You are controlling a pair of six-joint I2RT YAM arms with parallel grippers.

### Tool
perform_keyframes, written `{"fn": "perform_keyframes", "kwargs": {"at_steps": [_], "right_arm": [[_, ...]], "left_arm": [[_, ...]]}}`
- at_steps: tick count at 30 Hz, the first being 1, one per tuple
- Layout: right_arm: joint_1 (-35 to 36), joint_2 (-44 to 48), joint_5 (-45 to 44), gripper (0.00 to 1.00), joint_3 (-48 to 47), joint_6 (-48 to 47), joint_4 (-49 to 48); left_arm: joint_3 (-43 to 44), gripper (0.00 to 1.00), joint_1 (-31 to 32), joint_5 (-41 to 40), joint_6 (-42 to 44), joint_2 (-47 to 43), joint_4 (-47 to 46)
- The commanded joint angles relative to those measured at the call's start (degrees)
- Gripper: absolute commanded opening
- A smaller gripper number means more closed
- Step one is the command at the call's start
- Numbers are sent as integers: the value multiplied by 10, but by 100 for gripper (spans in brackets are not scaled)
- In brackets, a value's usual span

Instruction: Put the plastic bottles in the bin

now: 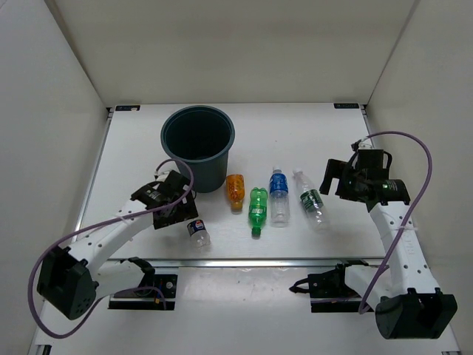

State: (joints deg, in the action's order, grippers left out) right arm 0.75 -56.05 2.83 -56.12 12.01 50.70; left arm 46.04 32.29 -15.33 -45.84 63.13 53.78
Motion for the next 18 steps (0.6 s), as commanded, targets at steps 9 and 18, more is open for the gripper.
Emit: {"fn": "perform_keyframes", "kwargs": {"at_steps": [9, 18], "right_arm": [[-7, 40, -11, 99, 54, 21, -23], [-32, 51, -15, 99, 82, 19, -19]], "left_arm": [[-74, 98, 28, 45, -45, 47, -164], [-94, 45, 49, 61, -55, 62, -178]]}}
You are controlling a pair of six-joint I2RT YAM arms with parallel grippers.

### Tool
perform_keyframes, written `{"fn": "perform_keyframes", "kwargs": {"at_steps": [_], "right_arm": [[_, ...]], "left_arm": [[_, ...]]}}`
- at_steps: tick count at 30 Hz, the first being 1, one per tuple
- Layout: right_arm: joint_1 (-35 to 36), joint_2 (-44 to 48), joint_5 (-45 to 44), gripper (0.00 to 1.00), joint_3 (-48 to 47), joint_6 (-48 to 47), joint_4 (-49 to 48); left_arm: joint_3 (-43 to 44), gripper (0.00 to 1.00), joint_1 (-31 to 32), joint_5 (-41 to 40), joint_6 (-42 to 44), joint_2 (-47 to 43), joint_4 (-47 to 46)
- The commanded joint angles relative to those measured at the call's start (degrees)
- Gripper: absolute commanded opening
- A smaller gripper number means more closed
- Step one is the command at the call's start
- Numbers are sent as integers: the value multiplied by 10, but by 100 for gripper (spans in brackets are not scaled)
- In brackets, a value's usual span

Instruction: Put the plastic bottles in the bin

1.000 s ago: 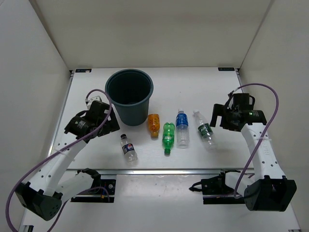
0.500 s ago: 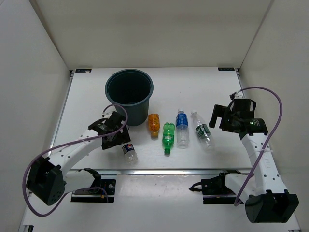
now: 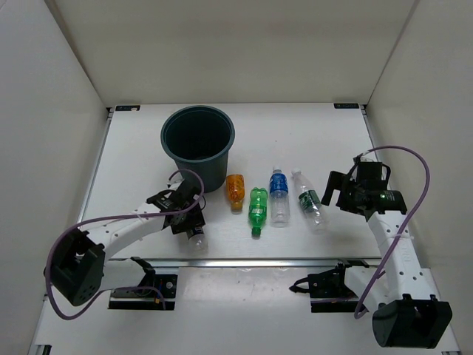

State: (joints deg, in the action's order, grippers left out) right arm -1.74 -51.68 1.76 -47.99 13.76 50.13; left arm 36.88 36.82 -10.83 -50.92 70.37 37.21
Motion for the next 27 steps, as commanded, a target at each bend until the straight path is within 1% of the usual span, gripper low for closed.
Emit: {"fn": "perform_keyframes", "kwargs": {"at_steps": [1, 4, 7, 9, 10, 12, 13, 14, 15, 16, 17, 19, 20, 21, 22, 25, 27], "right_arm": [[-7, 7, -11, 100, 3, 2, -18], [1, 10, -2, 99, 20, -1, -28], [14, 11, 30, 99, 32, -6, -47], [38, 3, 40, 99, 40, -13, -56], [47, 1, 40, 99, 46, -14, -65], [49, -9, 47, 99, 54, -17, -82], [52, -11, 55, 99, 60, -22, -85], [55, -14, 55, 100, 65, -18, -95], [53, -21, 57, 99, 69, -22, -107], [52, -21, 53, 99, 75, -22, -108], [53, -24, 41, 99, 79, -23, -121], [53, -32, 31, 99, 83, -29, -144], [53, -39, 26, 99, 83, -33, -149], [50, -40, 26, 99, 80, -30, -161], [49, -45, 28, 99, 80, -34, -173], [57, -58, 29, 98, 82, -37, -199], [67, -66, 26, 99, 83, -49, -215]], "left_arm": [[6, 40, 9, 12, 1, -15, -3], [49, 36, 26, 29, 32, -50, 22], [116, 37, 59, 47, 77, -90, 37], [192, 36, 67, 66, 100, -95, 53], [212, 35, 73, 77, 120, -87, 56], [316, 37, 89, 69, 150, -65, 77], [372, 37, 97, 58, 169, -44, 88], [400, 37, 96, 36, 188, -24, 98], [452, 39, 91, 25, 210, -13, 102], [489, 42, 80, -8, 219, 5, 103], [519, 42, 60, -33, 235, 24, 96], [543, 42, 23, -68, 257, 44, 69], [557, 41, 6, -92, 270, 66, 53], [559, 38, -11, -116, 281, 83, 41], [554, 39, -28, -131, 288, 103, 19], [551, 40, -72, -140, 290, 146, -2], [553, 42, -80, -161, 292, 160, -11]]}}
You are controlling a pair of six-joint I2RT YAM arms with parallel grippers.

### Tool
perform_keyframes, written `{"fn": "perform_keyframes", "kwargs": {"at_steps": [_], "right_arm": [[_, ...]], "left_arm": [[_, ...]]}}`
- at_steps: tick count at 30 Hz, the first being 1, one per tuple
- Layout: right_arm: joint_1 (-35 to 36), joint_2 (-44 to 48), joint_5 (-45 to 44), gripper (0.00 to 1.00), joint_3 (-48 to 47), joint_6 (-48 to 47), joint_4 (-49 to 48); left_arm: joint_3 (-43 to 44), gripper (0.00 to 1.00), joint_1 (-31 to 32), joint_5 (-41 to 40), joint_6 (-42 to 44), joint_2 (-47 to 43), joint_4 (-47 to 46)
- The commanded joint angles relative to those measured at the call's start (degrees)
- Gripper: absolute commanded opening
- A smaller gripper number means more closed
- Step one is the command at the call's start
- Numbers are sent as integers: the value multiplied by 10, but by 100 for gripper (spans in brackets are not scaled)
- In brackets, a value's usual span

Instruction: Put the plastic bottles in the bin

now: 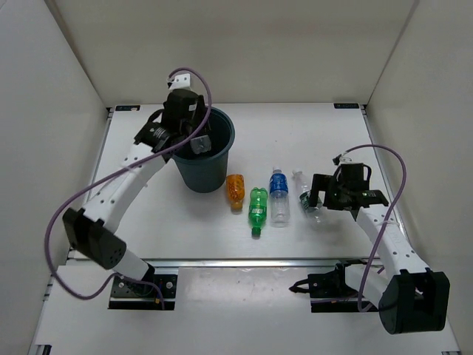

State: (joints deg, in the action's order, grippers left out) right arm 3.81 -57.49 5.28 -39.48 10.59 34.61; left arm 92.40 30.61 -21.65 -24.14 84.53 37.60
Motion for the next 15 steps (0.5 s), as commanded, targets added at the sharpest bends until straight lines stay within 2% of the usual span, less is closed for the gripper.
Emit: {"fn": "perform_keyframes", "kwargs": {"at_steps": [1, 2, 3, 4, 6, 7, 8, 9, 11, 13, 15], "right_arm": [[15, -11, -5, 99, -1, -20, -69], [20, -17, -3, 98, 5, -24, -76], [24, -23, -1, 99, 4, -25, -84], [29, -34, 3, 99, 6, -27, -91], [32, -56, 4, 99, 6, -24, -105], [39, -68, 8, 98, 6, -28, -108], [44, -71, 4, 99, 5, -30, -111], [54, -81, -7, 99, 2, -35, -114], [68, -91, -25, 99, 1, -34, -122], [56, -107, -24, 100, 0, -29, -129], [36, -118, -6, 96, 3, -19, -133]], "left_arm": [[-6, 42, -20, -60, 25, 25, -17], [-13, 44, -20, -68, 25, 27, -29], [-7, 56, -22, -63, 26, 27, -37], [-7, 61, -25, -60, 22, 27, -37], [1, 64, -27, -58, 23, 22, -45], [10, 72, -27, -65, 26, 19, -47], [14, 94, -25, -67, 34, 14, -49], [22, 99, -22, -74, 41, 13, -45], [41, 98, -13, -78, 48, 2, -30], [41, 99, -1, -63, 49, -14, -17], [16, 98, 17, -49, 43, -48, -2]]}}
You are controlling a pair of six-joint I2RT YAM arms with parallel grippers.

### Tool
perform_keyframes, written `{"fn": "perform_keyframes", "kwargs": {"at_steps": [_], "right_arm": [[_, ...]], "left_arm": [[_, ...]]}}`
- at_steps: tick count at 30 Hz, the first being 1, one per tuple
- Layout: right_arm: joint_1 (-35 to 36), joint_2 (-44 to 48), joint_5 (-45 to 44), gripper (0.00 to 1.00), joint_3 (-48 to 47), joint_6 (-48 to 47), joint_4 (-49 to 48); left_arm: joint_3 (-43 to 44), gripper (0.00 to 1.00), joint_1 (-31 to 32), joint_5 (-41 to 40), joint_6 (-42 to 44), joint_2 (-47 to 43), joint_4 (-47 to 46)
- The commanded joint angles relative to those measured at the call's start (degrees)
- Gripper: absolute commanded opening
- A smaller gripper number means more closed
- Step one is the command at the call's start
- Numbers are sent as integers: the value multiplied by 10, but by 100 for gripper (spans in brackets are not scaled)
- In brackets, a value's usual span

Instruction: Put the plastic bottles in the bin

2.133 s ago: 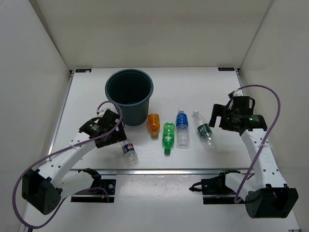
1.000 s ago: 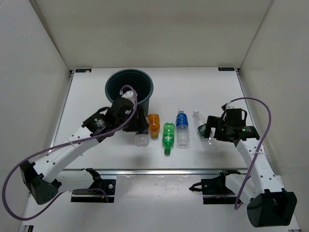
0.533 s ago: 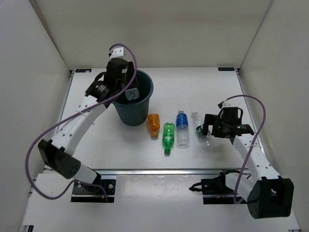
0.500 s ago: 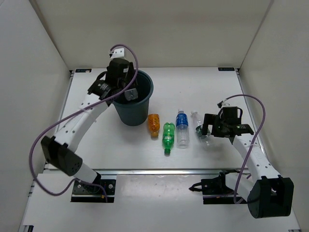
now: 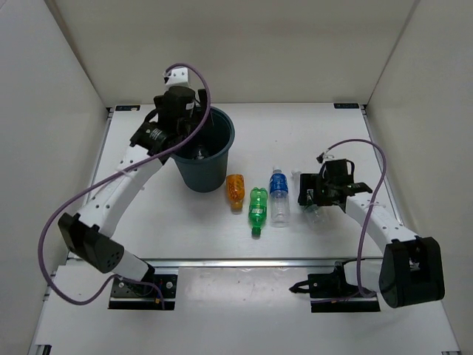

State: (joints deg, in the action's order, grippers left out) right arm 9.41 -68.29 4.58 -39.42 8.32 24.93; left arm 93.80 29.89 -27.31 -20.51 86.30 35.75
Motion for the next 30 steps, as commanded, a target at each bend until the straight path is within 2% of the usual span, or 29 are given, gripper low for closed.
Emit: {"fn": "perform_keyframes", "kwargs": {"at_steps": [1, 3, 8, 10, 12, 13, 17, 20, 25, 30], "right_arm": [[-23, -17, 3, 95, 4, 14, -43], [-38, -30, 25, 87, 3, 28, -46], [-24, -68, 19, 82, 2, 38, -52], [-13, -74, 11, 71, 1, 42, -51], [-8, -90, 21, 46, -10, 51, -53], [-11, -91, 29, 39, -23, 59, -48], [-19, -99, 56, 38, -101, 63, -9], [6, -91, 43, 42, -201, 49, -7], [126, -155, 20, 42, -453, 17, -1], [217, -251, 92, 40, -616, 20, -107]], "left_arm": [[-8, 99, 30, 9, 0, -75, 23], [-44, 99, 54, 26, -10, -118, 34], [-232, 99, 47, 103, -61, -242, 52], [-294, 99, 26, 132, -80, -312, 63], [-349, 99, 7, 139, -85, -357, 79], [-356, 99, -7, 140, -88, -379, 86], [-393, 99, -15, 145, -108, -432, 117], [-421, 99, -18, 160, -118, -456, 138], [-469, 99, -34, 193, -138, -480, 145], [-498, 99, -39, 219, -148, -482, 135]]}}
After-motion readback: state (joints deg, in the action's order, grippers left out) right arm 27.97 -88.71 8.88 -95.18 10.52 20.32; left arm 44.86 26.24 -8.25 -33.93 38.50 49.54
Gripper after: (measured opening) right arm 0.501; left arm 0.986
